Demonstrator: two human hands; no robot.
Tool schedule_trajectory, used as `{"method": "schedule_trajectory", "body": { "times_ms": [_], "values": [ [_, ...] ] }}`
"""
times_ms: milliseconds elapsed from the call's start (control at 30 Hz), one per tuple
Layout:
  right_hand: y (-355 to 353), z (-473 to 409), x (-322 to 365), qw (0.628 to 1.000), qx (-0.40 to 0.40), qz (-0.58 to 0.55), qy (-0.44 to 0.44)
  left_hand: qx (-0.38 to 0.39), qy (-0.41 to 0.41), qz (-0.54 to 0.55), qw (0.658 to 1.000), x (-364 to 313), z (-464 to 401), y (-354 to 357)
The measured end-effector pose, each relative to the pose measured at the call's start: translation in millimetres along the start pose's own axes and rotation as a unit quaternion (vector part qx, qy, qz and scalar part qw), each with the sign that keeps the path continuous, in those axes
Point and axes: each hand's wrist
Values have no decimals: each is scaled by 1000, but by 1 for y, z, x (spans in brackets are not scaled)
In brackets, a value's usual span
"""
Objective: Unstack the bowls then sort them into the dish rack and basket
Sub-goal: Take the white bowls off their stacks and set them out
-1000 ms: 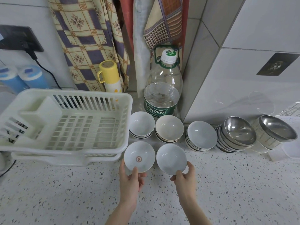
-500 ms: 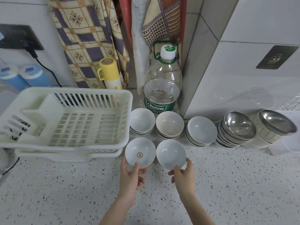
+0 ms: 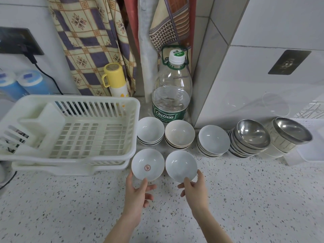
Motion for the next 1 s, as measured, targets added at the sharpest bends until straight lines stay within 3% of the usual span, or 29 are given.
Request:
{"method": "schedule_trajectory", "body": {
  "times_ms": [700, 833, 1000],
  "values": [
    [2, 3, 0, 1000, 7, -17, 20, 1, -17, -16, 1000, 3, 5, -8],
    [-9, 1, 4, 999, -42, 17, 21, -32, 15, -40, 999, 4, 7, -14],
    [-27, -5, 18, 992, -112, 43, -49, -34, 94, -67, 993, -7, 9, -12]
  ]
}}
Point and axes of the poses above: each hand's wrist, its own z-axis away from the middle knuckle, its own y-axis out of the palm, x = y × z, and after that the axes turned 1 degree about y, right-handed
